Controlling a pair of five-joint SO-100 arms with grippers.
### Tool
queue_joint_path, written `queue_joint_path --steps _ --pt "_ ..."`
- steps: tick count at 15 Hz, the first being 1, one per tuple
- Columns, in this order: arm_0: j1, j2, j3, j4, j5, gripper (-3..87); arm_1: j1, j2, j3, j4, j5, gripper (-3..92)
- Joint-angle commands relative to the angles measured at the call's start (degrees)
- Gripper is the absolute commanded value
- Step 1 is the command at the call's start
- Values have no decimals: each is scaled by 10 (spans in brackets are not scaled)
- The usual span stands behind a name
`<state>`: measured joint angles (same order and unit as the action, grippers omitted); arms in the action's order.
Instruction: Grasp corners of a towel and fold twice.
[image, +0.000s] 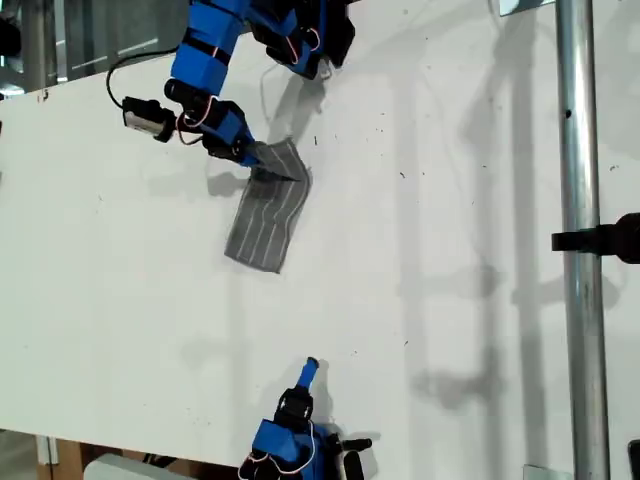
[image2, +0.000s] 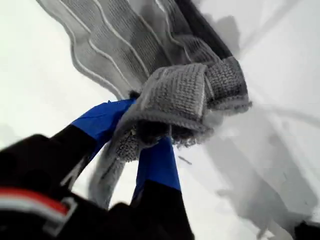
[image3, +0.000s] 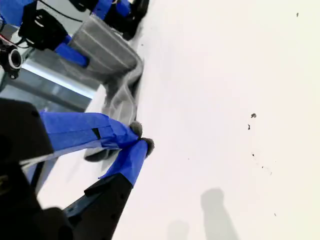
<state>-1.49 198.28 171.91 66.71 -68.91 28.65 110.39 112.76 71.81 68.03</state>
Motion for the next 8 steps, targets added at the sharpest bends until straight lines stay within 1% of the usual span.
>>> queue_joint_path --steps 1,4,6,8 --pt "1 4 -7 -2 5 -6 -11 -77 -82 -86 -15 -2" --pt "1 4 -8 -2 3 -5 -19 -150 -178 -142 -24 -2" --pt "0 4 -7 -2 2 -5 -25 -167 -200 -185 -29 -2" --pt "-2 4 -7 -2 2 -5 -26 -221 -240 -197 -39 -3"
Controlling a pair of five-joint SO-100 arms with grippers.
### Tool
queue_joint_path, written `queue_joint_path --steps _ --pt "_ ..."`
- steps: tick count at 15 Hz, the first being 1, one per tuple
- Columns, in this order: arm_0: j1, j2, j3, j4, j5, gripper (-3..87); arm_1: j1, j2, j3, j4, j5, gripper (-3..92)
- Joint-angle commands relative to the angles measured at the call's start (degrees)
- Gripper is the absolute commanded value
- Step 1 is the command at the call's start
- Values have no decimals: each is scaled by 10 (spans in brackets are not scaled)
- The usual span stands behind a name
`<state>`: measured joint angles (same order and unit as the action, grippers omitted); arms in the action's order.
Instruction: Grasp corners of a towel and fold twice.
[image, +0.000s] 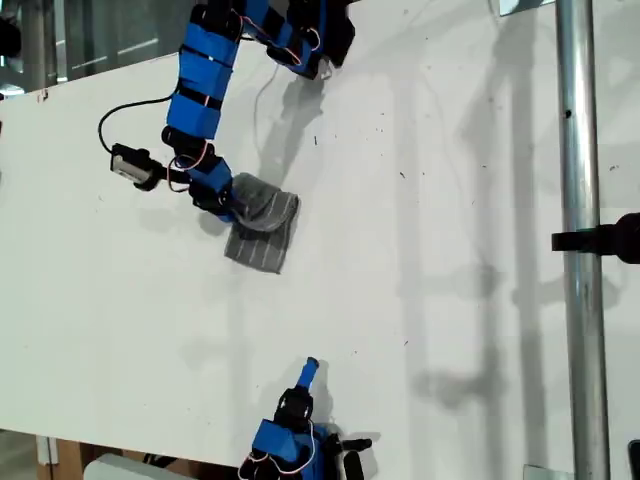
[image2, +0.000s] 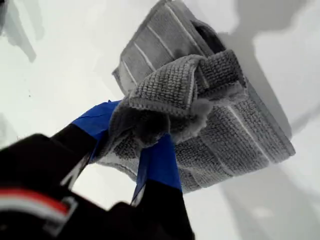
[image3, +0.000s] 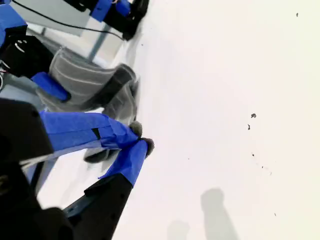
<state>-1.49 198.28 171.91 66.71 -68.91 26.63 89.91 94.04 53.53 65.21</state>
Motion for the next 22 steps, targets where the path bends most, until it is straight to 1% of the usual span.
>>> queue_joint_path --steps 1,2,3,4,5,7,8,9,11,12,13,14,15,17,18,19,20,21,22 --pt "-4 4 -7 -3 4 -5 -7 -57 -76 -18 -13 -3" --pt "-5 4 -8 -3 4 -5 -11 -94 -101 -29 -22 7" --pt "-5 4 -7 -3 4 -5 -16 -113 -114 -56 -22 97" --pt "-4 4 -6 -3 4 -5 -19 -114 -120 -94 -22 221" --pt "-4 4 -6 -3 4 -5 -18 -113 -127 -113 -23 335" --pt "-3 4 -6 -3 4 -5 -9 -81 -127 -139 -23 144" --pt "-2 4 -2 -4 3 -5 -4 -52 -120 -147 -23 121" --pt "-2 4 4 -5 4 -5 5 -21 -108 -132 -23 121" --pt "-3 4 13 -11 2 -4 21 69 -44 -27 -23 52" --pt "-4 5 24 -16 -1 1 23 132 18 23 -23 41" --pt "-4 5 38 -20 -12 43 17 218 106 48 -7 47" --pt "-4 5 54 -23 -25 75 3 328 218 41 11 25" --pt "-6 5 66 -24 -32 87 -9 438 323 46 59 -2" --pt "-17 5 66 -20 -47 68 -32 639 507 76 113 -2" --pt "-17 5 67 -14 -62 59 -47 719 566 105 140 -2" --pt "-15 5 67 18 -117 66 -54 787 606 135 163 -2" --pt "-3 5 68 54 -197 67 -55 853 644 168 185 -2" --pt "19 4 68 70 -214 61 -47 939 696 208 210 -2" --pt "54 4 68 71 -202 41 -57 977 714 275 294 -2"
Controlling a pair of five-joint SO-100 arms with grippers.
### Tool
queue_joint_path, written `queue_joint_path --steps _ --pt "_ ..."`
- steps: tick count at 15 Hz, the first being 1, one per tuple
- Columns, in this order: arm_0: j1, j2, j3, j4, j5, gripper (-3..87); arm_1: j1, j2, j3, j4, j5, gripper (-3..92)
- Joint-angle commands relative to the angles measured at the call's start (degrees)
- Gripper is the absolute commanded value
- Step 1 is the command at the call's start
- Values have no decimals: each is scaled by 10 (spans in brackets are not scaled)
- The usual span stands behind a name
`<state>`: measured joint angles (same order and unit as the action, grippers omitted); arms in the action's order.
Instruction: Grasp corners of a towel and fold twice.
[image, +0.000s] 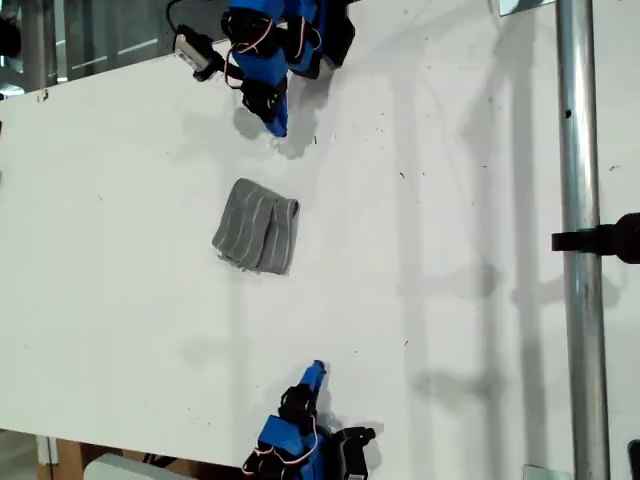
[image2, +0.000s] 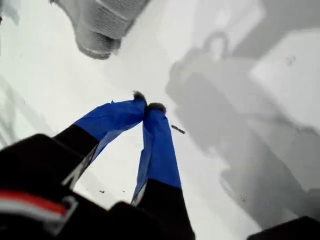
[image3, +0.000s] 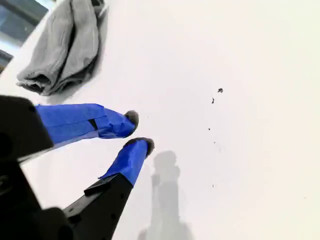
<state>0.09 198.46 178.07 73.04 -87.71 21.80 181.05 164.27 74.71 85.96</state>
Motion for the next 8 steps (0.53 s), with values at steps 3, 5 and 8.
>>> queue_joint_path --steps 3,5,8 --pt "139 -4 5 12 -136 83 -11 69 15 75 74 79" --pt "98 3 5 11 33 84 11 71 13 91 -2 79" --pt "83 3 5 10 319 70 21 71 13 91 -2 79"
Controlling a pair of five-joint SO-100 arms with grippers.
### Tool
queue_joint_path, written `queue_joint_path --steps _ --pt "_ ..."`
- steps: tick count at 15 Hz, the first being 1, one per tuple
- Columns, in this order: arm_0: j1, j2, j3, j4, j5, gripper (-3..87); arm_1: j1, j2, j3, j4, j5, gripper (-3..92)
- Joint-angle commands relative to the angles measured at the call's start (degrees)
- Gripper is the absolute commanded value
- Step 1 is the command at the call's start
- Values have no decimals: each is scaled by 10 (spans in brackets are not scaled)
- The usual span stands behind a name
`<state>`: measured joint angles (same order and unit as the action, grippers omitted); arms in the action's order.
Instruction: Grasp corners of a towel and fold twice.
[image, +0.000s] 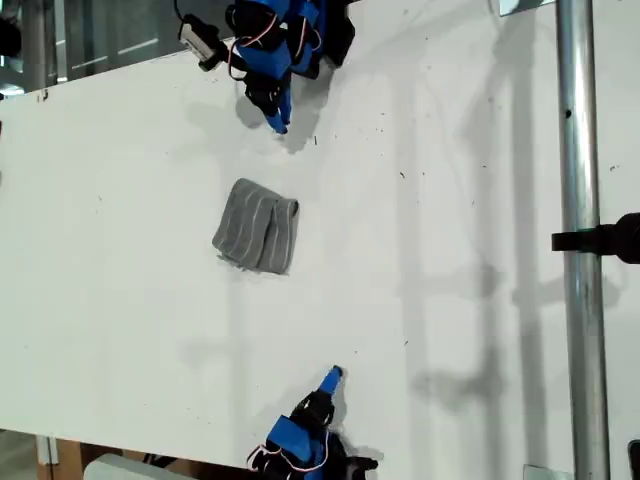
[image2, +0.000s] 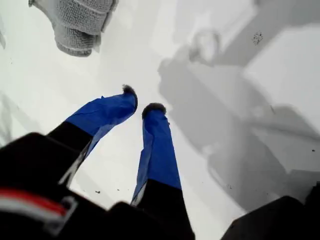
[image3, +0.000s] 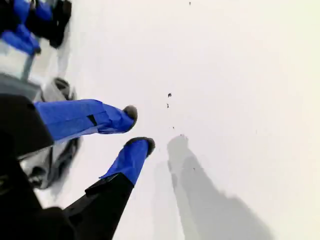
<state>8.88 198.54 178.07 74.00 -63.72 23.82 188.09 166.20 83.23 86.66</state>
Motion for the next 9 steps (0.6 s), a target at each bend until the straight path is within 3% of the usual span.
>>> queue_joint_path --steps 1,9 --pt "-4 2 5 0 78 70 1 1 -6 6 -9 79" --pt "-6 2 5 0 78 70 -4 1 -6 6 -9 79"
